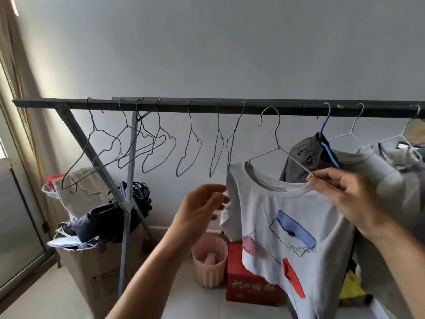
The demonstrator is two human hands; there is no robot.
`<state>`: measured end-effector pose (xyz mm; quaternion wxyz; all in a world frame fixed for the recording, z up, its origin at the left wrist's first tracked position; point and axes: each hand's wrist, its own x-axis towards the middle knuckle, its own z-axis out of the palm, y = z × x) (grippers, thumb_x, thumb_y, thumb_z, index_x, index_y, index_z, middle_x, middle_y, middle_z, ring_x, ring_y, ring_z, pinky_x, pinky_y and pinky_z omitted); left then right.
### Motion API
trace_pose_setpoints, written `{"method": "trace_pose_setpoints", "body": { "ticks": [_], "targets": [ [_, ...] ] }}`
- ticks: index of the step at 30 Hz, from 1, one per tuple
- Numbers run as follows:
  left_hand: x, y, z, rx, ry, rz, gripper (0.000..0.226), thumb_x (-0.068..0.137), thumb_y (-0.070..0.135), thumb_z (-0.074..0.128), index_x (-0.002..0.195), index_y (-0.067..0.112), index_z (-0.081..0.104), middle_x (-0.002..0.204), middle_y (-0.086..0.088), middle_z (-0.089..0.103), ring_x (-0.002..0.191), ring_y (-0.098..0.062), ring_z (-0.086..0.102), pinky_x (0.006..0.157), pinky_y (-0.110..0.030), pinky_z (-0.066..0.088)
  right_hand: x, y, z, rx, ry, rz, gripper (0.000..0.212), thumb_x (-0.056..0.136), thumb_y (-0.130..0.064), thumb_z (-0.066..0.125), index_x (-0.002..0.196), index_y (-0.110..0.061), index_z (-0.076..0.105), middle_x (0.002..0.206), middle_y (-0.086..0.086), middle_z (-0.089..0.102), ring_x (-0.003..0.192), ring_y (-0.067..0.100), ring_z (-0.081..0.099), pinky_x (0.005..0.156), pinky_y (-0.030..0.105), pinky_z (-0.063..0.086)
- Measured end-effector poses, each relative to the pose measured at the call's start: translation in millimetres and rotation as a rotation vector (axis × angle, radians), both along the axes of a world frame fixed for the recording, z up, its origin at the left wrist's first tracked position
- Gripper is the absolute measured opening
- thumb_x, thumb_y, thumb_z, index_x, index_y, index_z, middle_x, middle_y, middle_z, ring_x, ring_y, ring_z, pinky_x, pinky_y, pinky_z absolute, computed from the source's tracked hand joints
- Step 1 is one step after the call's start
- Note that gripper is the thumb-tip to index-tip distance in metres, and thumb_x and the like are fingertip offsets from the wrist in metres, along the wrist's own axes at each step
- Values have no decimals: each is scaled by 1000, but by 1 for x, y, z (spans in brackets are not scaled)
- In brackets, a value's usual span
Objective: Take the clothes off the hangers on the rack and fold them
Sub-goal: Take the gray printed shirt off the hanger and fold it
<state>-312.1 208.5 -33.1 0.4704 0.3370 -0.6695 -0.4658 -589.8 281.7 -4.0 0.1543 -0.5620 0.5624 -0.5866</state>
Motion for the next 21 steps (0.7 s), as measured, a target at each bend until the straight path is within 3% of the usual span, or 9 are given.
{"method": "trace_pose_setpoints", "body": {
  "ticks": [3,5,7,9,11,13,16,19,21],
  "targets": [
    [2,-5,13,-168,-32,30,21,97,10,56,102,26,69,97,3,74,89,-6,65,78,-24,51,2,24,12,28,-12,94,40,61,-47,82,86,-16,76,86,4,76,77,2,69,71,6,50],
    [3,-11,19,-309,-62,78,25,97,11,58,102,34,68,103,5,72,92,-4,63,78,-22,50,3,35,17,32,15,130,63,41,-69,84,85,-25,78,86,2,76,79,5,70,74,9,52],
    [5,-17,24,-443,-179,126,20,95,25,59,107,40,65,108,8,68,95,-9,60,82,-28,49,3,41,20,47,28,166,69,33,-74,82,85,-29,78,88,4,76,81,8,70,76,11,53],
    [12,-19,27,-493,-407,108,34,88,49,53,117,36,66,108,10,66,98,-15,58,92,-36,47,5,45,24,55,36,191,69,32,-75,83,84,-30,79,89,4,76,81,8,71,77,12,54],
    [19,-14,35,-394,-547,-13,40,90,51,56,118,25,70,108,8,69,102,-17,61,97,-36,48,7,49,27,57,28,214,68,31,-74,83,83,-30,79,88,2,77,79,7,71,75,11,54],
    [27,-11,41,-244,-502,-165,28,96,31,59,114,15,72,108,2,73,101,-9,66,92,-24,52,9,53,29,63,39,231,67,31,-73,84,82,-30,79,87,2,77,80,7,72,73,10,54],
    [38,-4,49,-104,-467,-247,24,98,16,54,108,5,72,90,7,73,76,9,63,67,-4,44,10,55,31,76,63,250,66,33,-72,84,82,-29,79,87,2,77,79,7,72,73,10,53],
    [45,-1,50,-65,-468,-281,18,97,12,55,94,9,72,73,13,68,69,6,60,64,-6,43,14,56,32,76,79,278,60,39,-70,85,81,-27,79,85,2,77,77,7,71,73,11,54],
    [49,0,50,-71,-471,-282,17,96,12,58,87,13,73,74,8,68,72,-1,60,67,-12,44,17,54,33,85,81,304,34,55,-53,85,77,-27,79,84,4,77,75,5,71,70,10,53]
  ]
}}
